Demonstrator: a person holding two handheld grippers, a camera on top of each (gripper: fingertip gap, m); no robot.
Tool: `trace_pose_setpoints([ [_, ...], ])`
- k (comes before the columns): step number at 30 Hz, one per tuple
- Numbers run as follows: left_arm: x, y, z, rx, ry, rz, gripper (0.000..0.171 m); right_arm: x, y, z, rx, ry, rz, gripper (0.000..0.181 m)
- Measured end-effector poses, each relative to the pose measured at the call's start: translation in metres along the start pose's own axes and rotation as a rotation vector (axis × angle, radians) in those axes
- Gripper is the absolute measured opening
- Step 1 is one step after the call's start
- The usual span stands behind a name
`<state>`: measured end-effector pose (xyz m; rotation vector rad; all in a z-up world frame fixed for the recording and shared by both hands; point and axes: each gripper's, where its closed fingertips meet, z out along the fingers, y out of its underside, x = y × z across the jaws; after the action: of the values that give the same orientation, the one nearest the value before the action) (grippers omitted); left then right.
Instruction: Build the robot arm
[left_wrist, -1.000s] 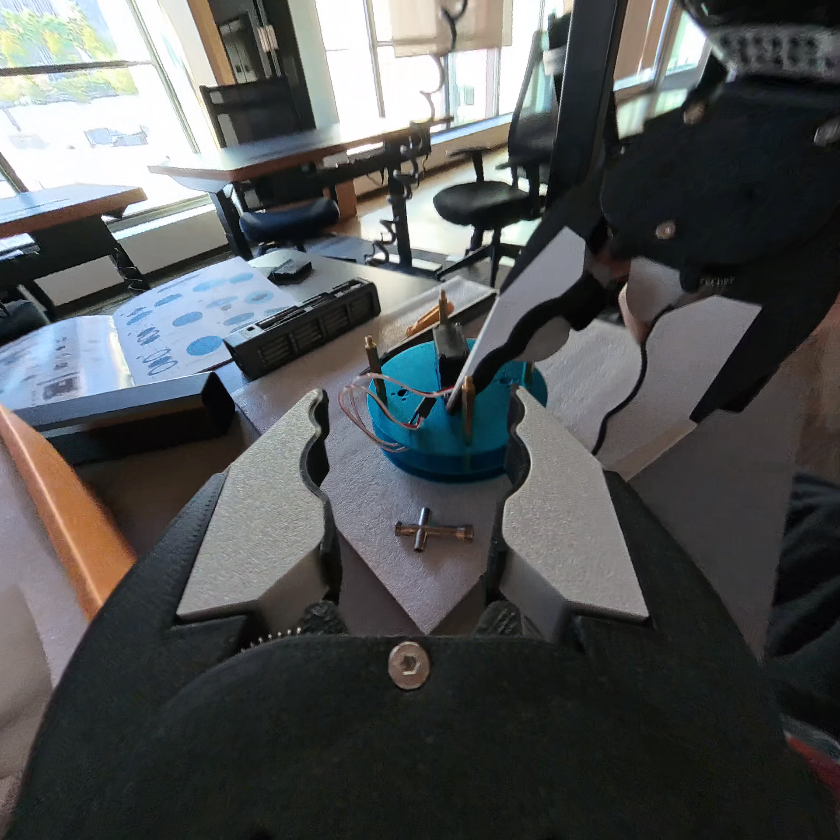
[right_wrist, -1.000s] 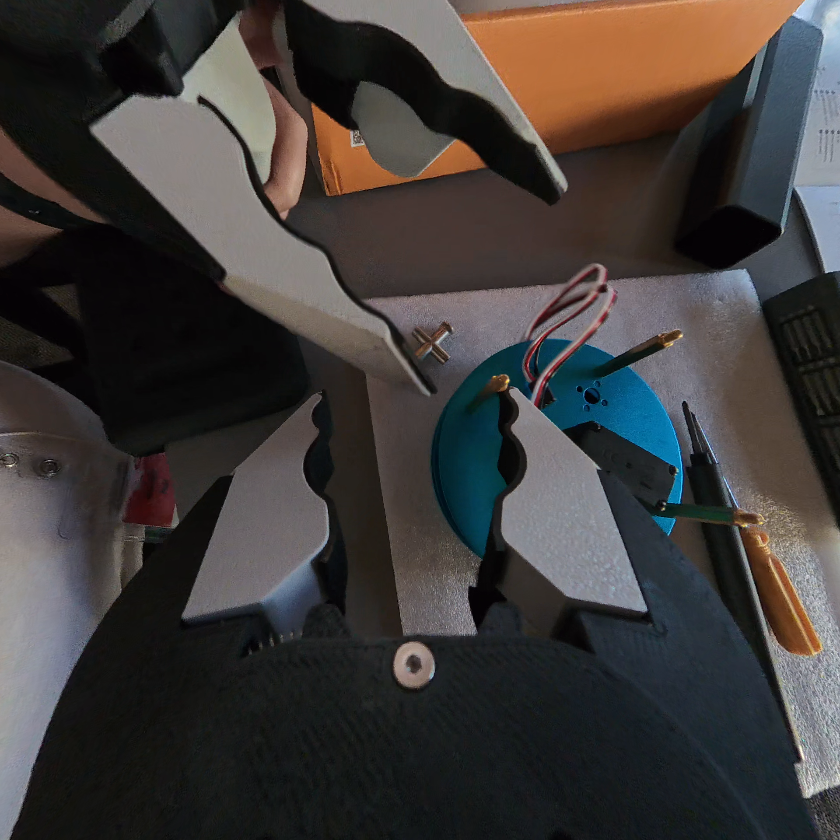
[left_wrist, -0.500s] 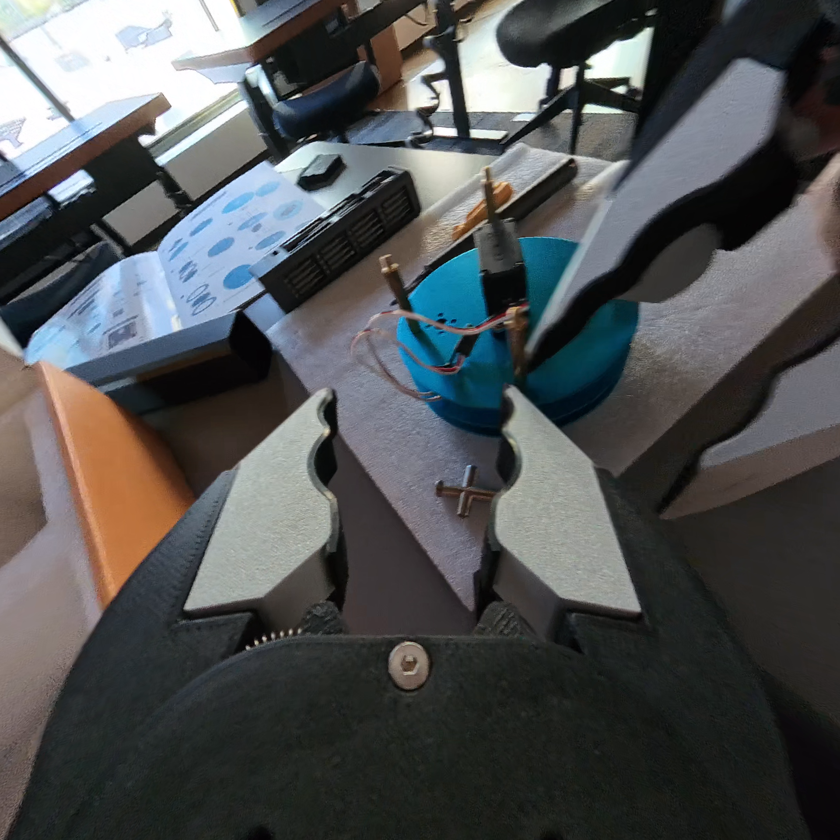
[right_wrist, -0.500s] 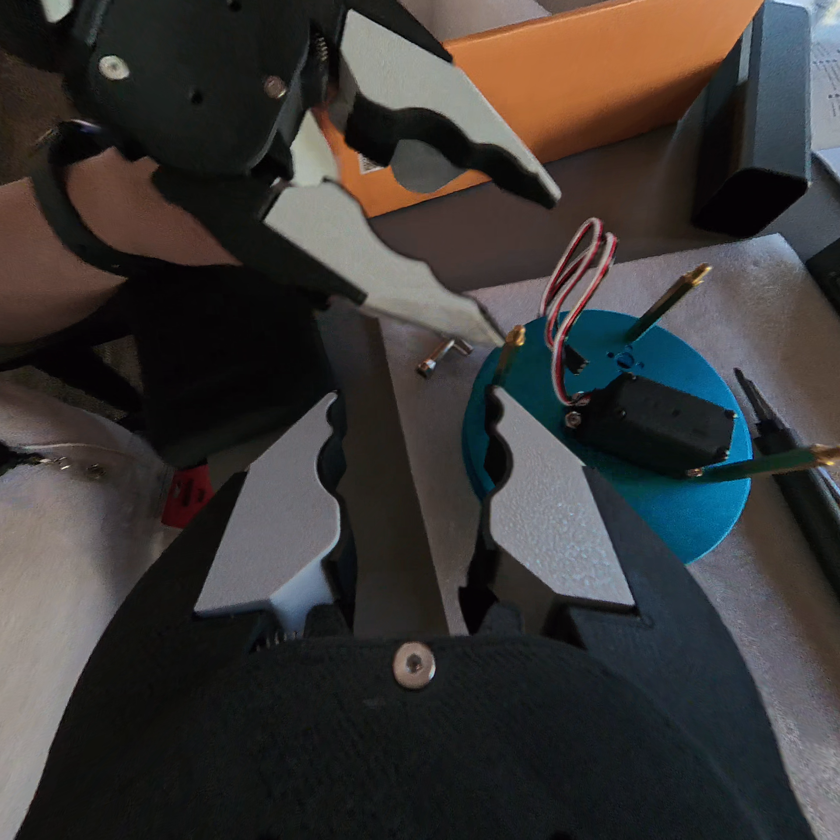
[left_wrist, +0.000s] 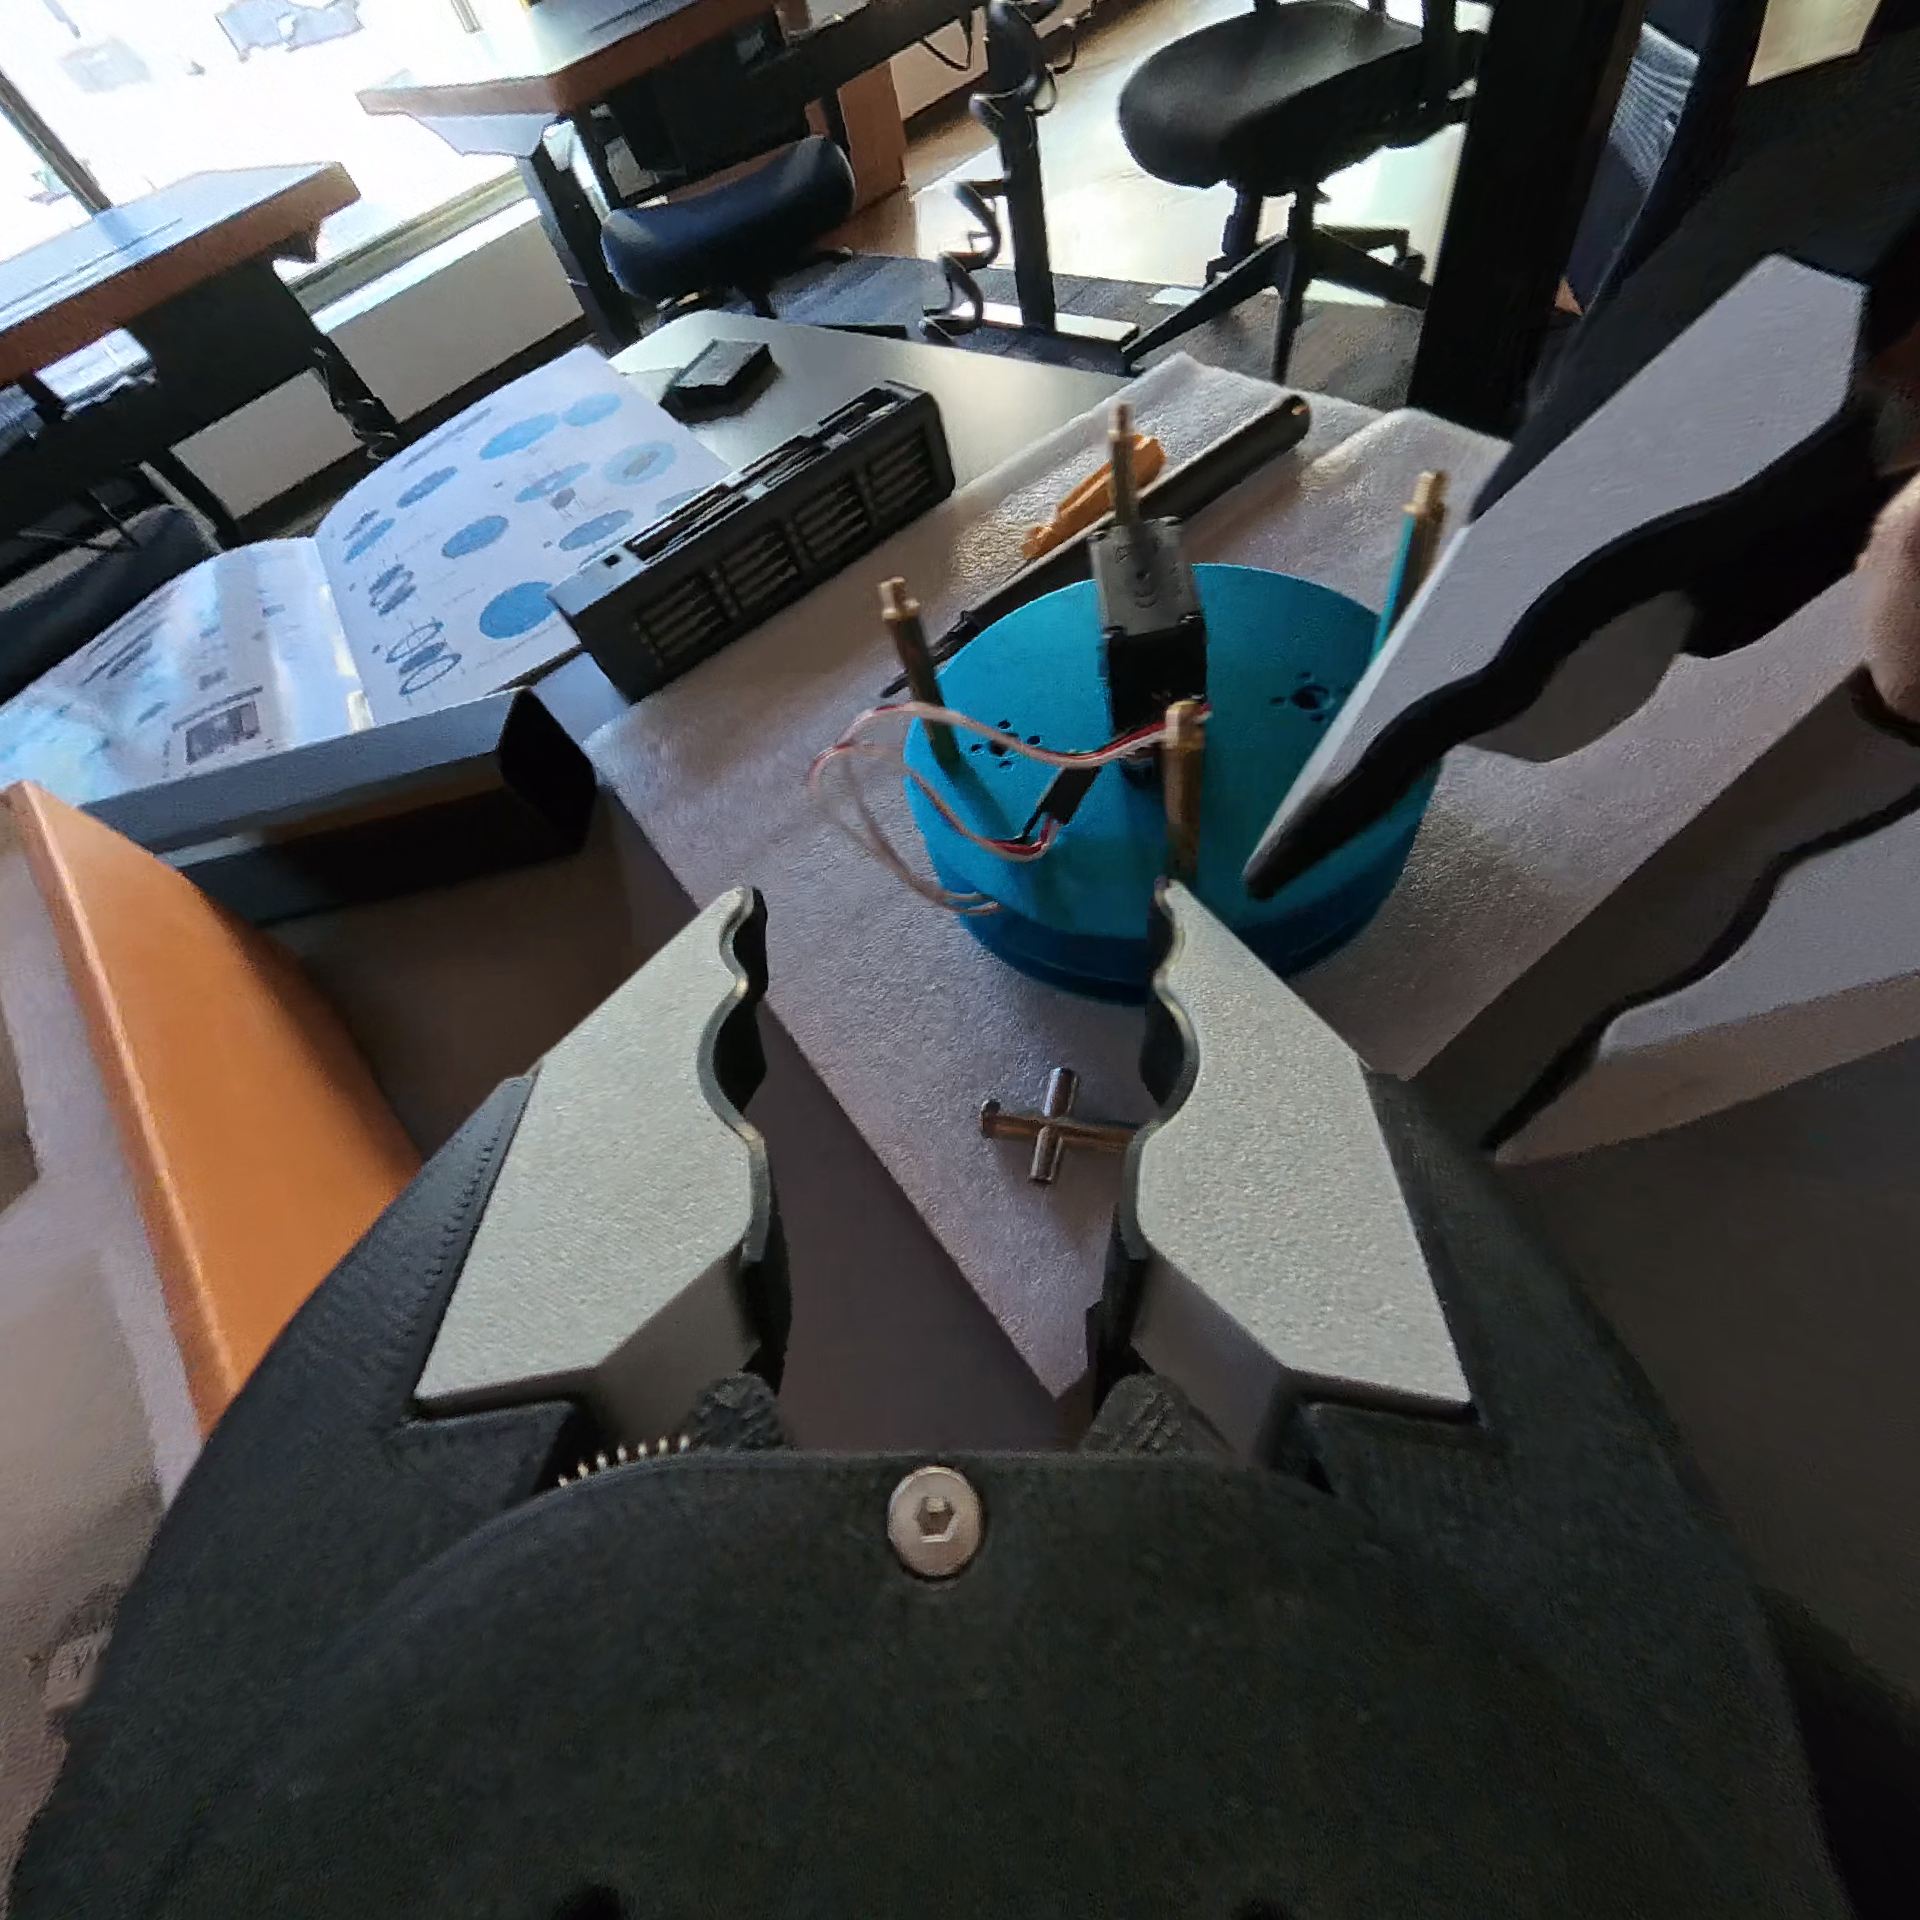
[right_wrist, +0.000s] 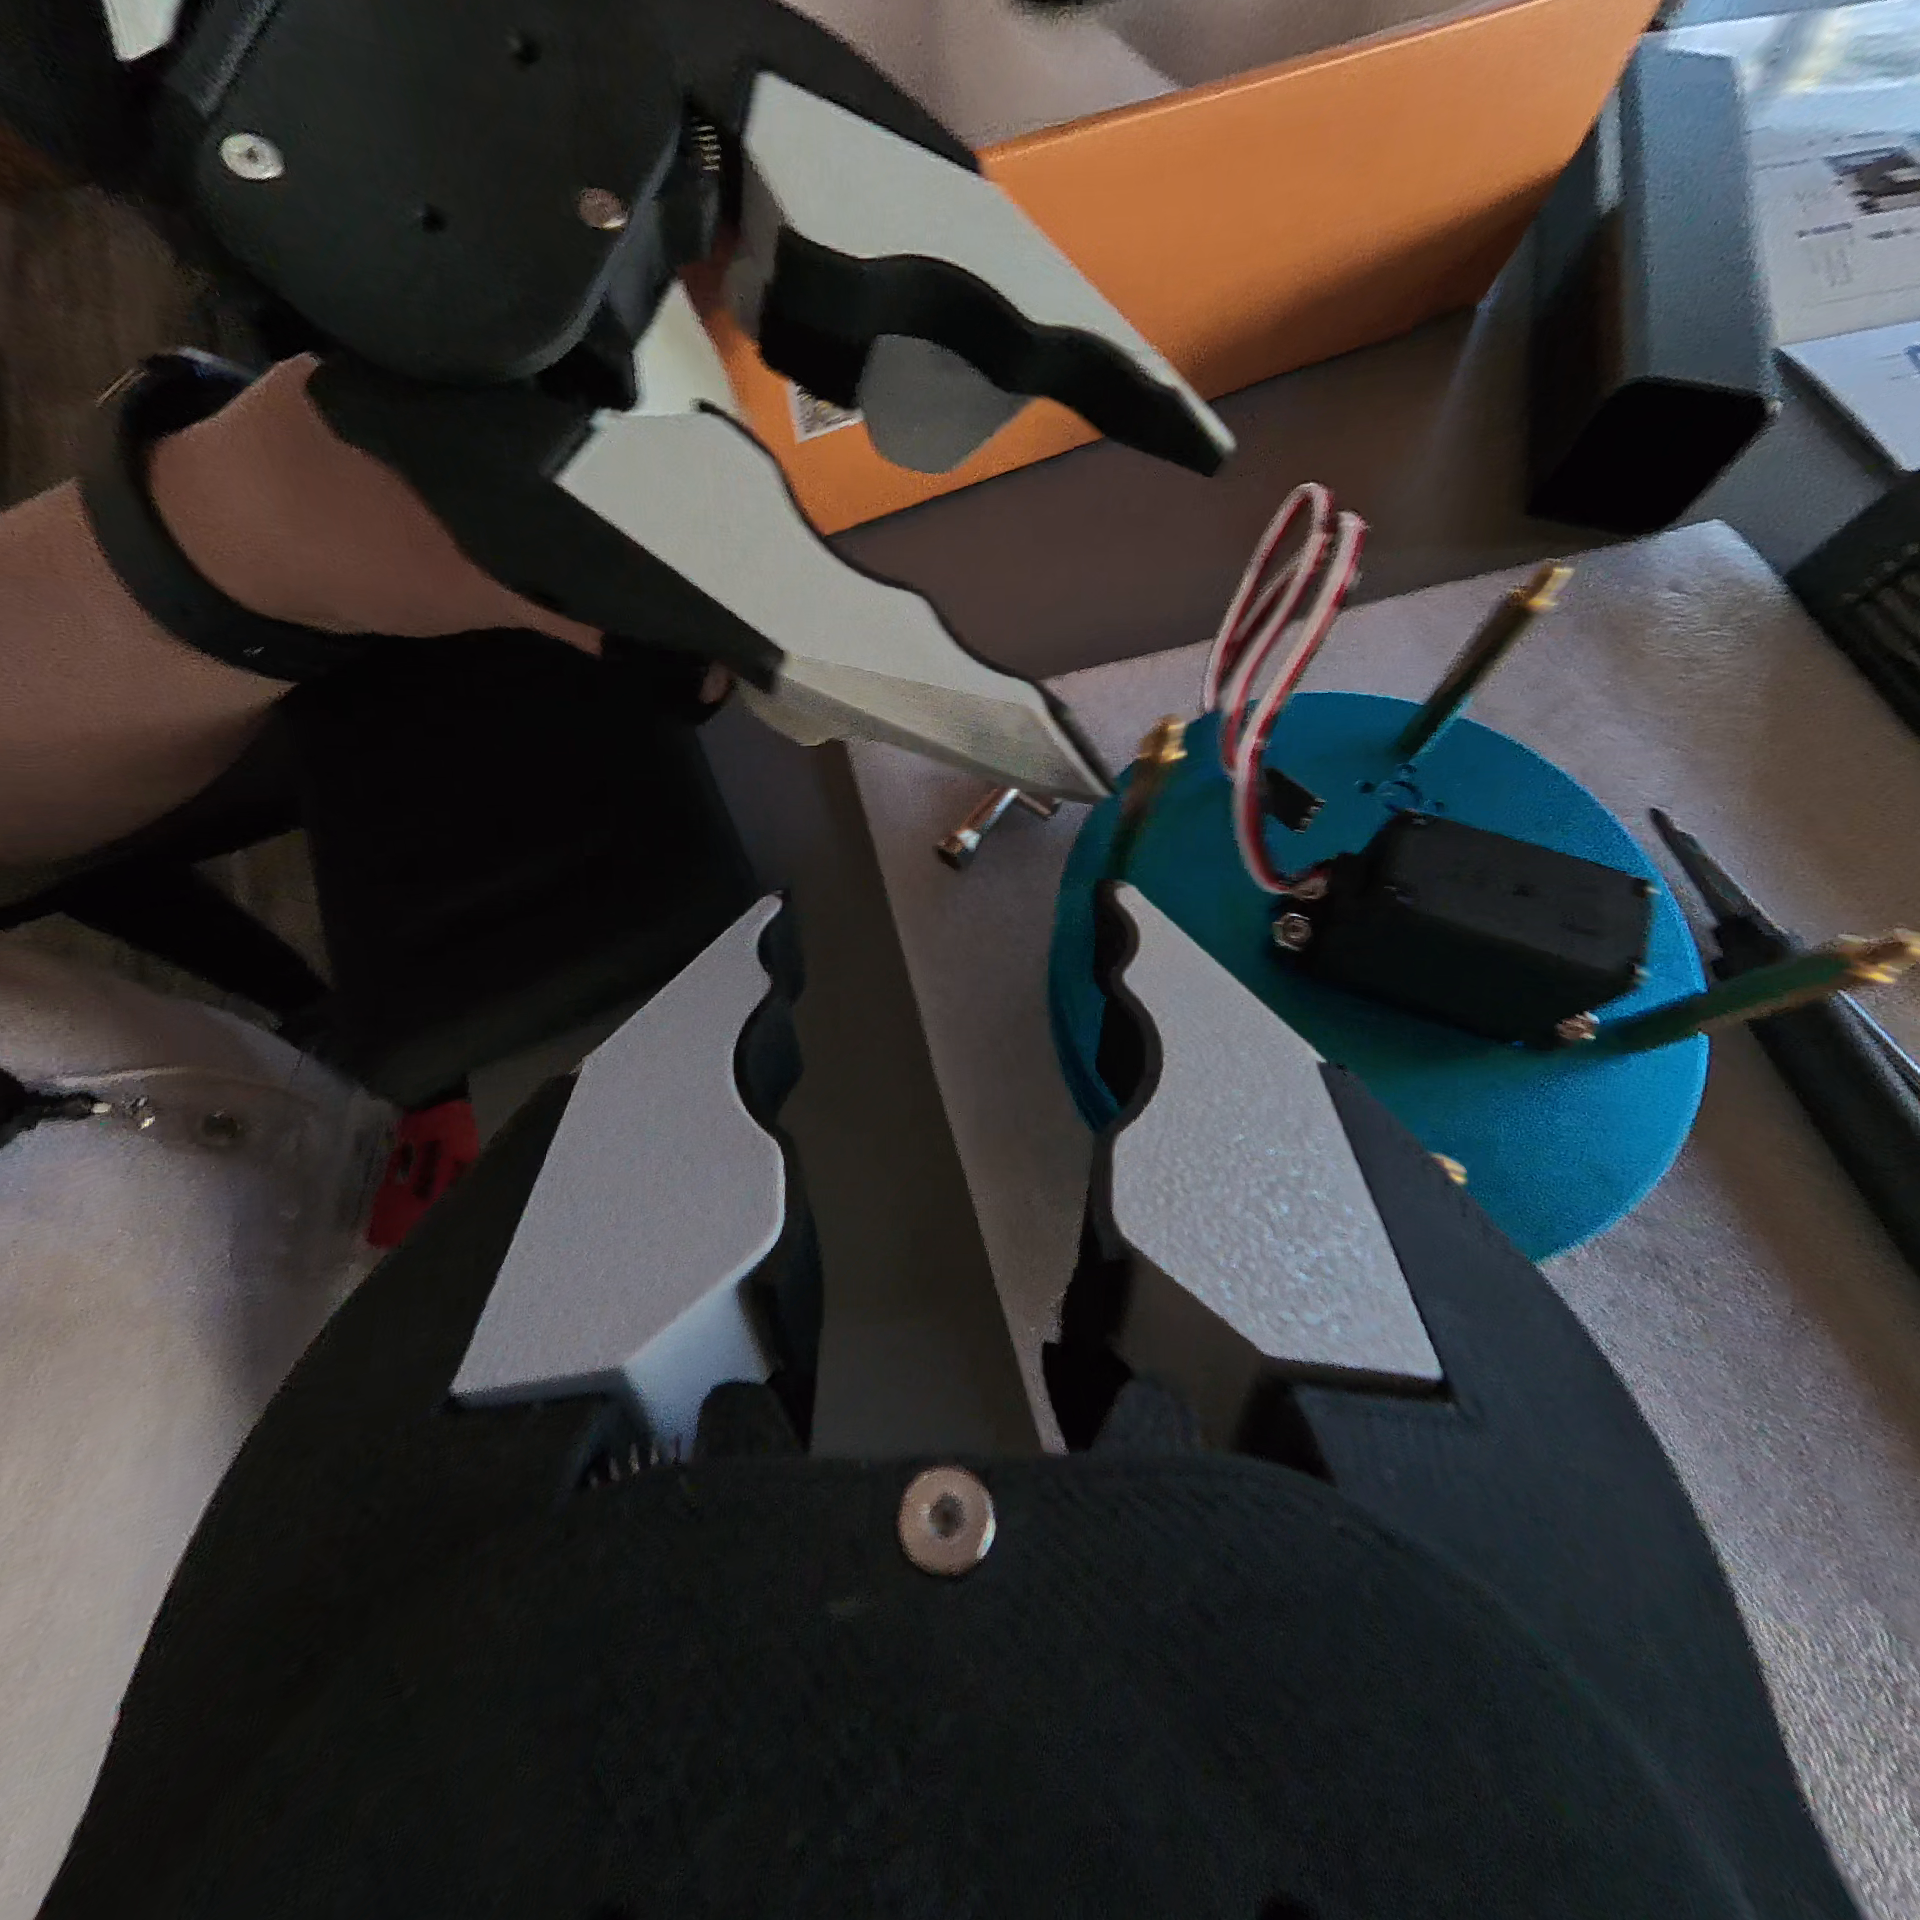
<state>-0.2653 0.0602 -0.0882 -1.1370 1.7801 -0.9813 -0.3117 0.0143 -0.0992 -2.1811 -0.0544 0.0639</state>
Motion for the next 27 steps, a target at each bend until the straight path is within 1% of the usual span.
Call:
trace_pose_setpoints([
  [1,0.0,-0.004,-0.003,0.026,0.011,-0.016,0.074,0.005,-0.002,-0.001,0.012,0.021,0.016,0.061],
  [3,0.004,-0.011,-0.007,0.074,0.044,-0.031,0.071,0.009,-0.006,0.002,0.029,0.032,0.022,0.074],
  [4,0.005,-0.011,-0.006,0.07,0.049,-0.028,0.07,0.009,-0.007,0.004,0.037,0.028,0.019,0.074],
  [6,0.009,-0.005,0.0,0.021,0.057,-0.006,0.074,0.003,-0.009,0.008,0.042,-0.008,0.013,0.075],
  [9,0.007,0.002,0.005,-0.028,0.027,0.018,0.078,-0.002,-0.009,0.009,0.046,-0.027,0.008,0.077],
  [10,0.004,0.003,0.005,-0.03,0.019,0.003,0.079,-0.001,-0.007,0.007,0.04,-0.021,0.014,0.075],
  [11,-0.002,0.004,0.003,-0.03,-0.005,-0.016,0.075,-0.002,-0.005,0.004,0.035,-0.029,0.021,0.071],
  [12,-0.007,0.004,0.001,-0.019,-0.018,-0.034,0.064,-0.004,-0.004,0.001,0.031,-0.043,0.034,0.065],
  [13,-0.005,0.0,-0.001,0.006,0.008,-0.05,0.067,-0.003,-0.004,-0.001,0.041,-0.045,0.049,0.061],
  [14,0.0,-0.005,-0.004,0.037,0.042,-0.062,0.069,0.001,-0.006,-0.003,0.059,-0.029,0.058,0.062],
  [16,0.007,-0.011,-0.007,0.074,0.073,-0.051,0.071,0.003,-0.008,-0.002,0.079,-0.022,0.058,0.067],
  [18,0.015,-0.013,-0.004,0.07,0.099,-0.025,0.074,0.005,-0.008,0.004,0.071,-0.014,0.054,0.072],
  [21,0.01,-0.003,0.005,0.001,0.049,0.007,0.074,-0.002,-0.008,0.009,0.058,-0.041,0.04,0.076],
  [22,0.008,-0.002,0.006,-0.012,0.04,-0.001,0.077,-0.001,-0.006,0.008,0.048,-0.034,0.042,0.075],
  [23,0.006,-0.001,0.006,-0.014,0.039,-0.019,0.078,-0.002,-0.005,0.006,0.039,-0.038,0.049,0.073],
  [24,0.003,0.001,0.004,-0.014,0.036,-0.038,0.08,-0.004,-0.003,0.004,0.028,-0.052,0.057,0.065],
  [25,0.0,0.001,0.003,-0.012,0.026,-0.053,0.079,-0.006,-0.004,0.001,0.032,-0.065,0.064,0.059],
  [26,-0.003,0.0,0.001,-0.001,0.015,-0.064,0.07,-0.003,-0.005,0.0,0.041,-0.051,0.068,0.06],
  [27,-0.003,-0.003,-0.001,0.018,0.023,-0.069,0.069,0.002,-0.006,0.001,0.048,-0.021,0.067,0.063],
])
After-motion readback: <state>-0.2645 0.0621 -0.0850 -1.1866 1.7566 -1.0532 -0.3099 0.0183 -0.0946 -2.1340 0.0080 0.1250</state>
